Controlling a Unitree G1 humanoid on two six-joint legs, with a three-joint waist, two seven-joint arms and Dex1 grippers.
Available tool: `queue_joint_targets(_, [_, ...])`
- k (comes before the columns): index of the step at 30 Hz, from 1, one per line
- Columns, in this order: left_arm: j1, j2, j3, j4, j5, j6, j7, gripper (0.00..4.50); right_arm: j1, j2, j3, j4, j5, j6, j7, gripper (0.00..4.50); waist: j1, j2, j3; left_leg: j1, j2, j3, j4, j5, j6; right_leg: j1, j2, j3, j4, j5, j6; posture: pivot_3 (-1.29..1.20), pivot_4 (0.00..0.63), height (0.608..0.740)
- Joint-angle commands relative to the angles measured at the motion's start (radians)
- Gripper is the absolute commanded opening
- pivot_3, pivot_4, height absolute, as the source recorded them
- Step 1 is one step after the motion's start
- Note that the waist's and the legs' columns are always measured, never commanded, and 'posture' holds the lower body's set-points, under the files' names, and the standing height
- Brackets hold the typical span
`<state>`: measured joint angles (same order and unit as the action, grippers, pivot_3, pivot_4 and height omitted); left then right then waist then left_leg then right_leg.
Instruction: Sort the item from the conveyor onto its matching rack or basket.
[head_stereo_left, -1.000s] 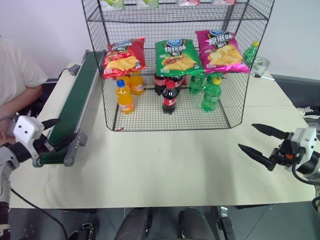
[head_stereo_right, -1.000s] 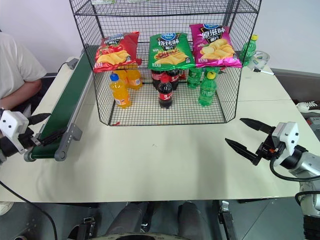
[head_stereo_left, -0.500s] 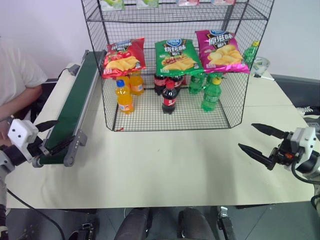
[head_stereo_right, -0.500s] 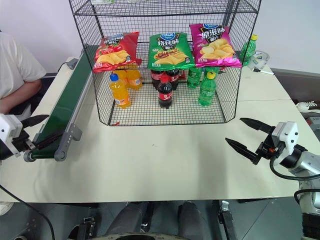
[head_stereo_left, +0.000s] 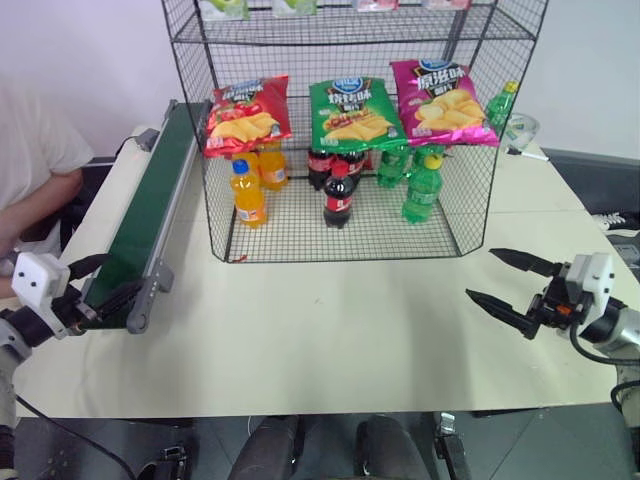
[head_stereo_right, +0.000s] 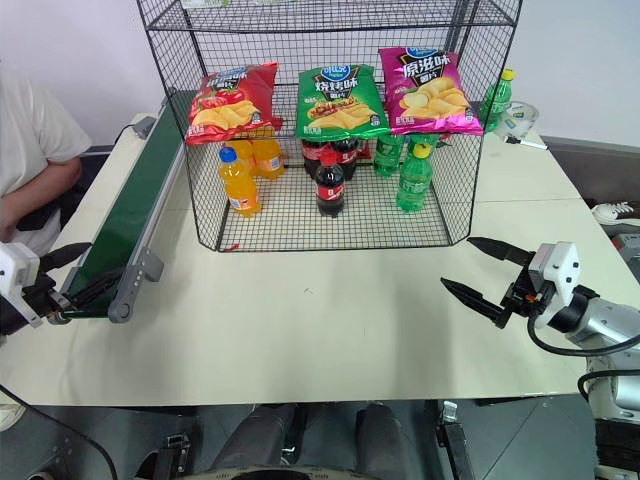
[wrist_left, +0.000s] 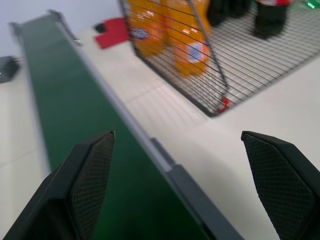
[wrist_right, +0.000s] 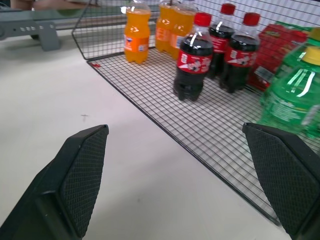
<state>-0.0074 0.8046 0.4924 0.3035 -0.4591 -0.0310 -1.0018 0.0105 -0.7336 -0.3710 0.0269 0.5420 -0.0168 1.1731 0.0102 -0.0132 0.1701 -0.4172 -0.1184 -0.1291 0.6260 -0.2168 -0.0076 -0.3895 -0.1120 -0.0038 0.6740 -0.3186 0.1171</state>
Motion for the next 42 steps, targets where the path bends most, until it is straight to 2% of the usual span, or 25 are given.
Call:
queue_joint_targets(1, [0.013,0.009,0.036,-0.039,0.019,-0.045,0.029,4.23,-0.012,0.006,-0.002,-0.031,0.003,-0.014,-0.009,4.5,0.0,0.0,0.0,0.0,0.0,0.0,0.0,0.0,0.0,0.0,0.0,0.0,0.0,0.0,0.0,0.0,0.15,0.74])
queue_joint_targets(11, [0.073,-0.014,0.013,-0.126,0.024,-0.088,0.025,4.23,-0.02,0.019,0.022,-0.043,-0.002,-0.016,-0.017,4.5,0.0,0.0,0.0,0.0,0.0,0.0,0.0,-0.001,0.001,0.001,0.0,0.0,-0.004,0.0,-0.001,0.0,0.15,0.74])
queue_joint_targets(17, [0.041,-0.081,0.017,-0.217,-0.013,0.061,0.186,4.23,-0.033,0.022,0.037,-0.037,-0.003,-0.017,-0.023,4.5,0.002,0.001,0.0,0.0,0.0,0.0,0.0,-0.001,0.001,0.001,0.0,0.0,-0.004,0.0,-0.001,0.0,0.15,0.74])
queue_joint_targets(24, [0.068,-0.181,-0.034,-0.436,-0.032,0.19,0.305,4.23,-0.045,0.023,0.045,-0.038,-0.005,-0.017,-0.027,4.5,0.002,0.0,0.0,0.0,0.0,0.0,0.0,-0.001,0.001,0.002,0.0,0.0,-0.005,0.001,0.0,0.0,0.15,0.74])
queue_joint_targets(31, [0.043,-0.209,-0.021,-0.469,-0.05,0.259,0.368,4.23,-0.054,0.023,0.051,-0.037,-0.008,-0.016,-0.03,4.5,0.002,0.001,0.0,0.0,0.001,0.0,0.0,-0.001,0.001,0.002,0.001,0.0,-0.005,0.001,0.0,0.0,0.15,0.74])
queue_joint_targets(35, [0.027,-0.296,-0.041,-0.59,-0.117,0.388,0.518,4.23,-0.055,0.026,0.056,-0.035,-0.012,-0.018,-0.03,4.5,0.004,0.0,0.0,0.0,0.001,0.0,0.001,-0.001,0.001,0.002,0.001,-0.001,-0.005,0.001,0.0,0.0,0.15,0.74])
queue_joint_targets(42, [0.092,-0.544,-0.147,-0.821,-0.163,0.516,0.78,4.23,-0.054,0.036,0.063,-0.046,-0.013,-0.018,-0.04,4.5,0.002,0.0,0.0,0.0,0.001,0.0,0.002,-0.001,0.002,0.008,0.002,-0.001,-0.006,0.001,0.001,0.0,0.15,0.74])
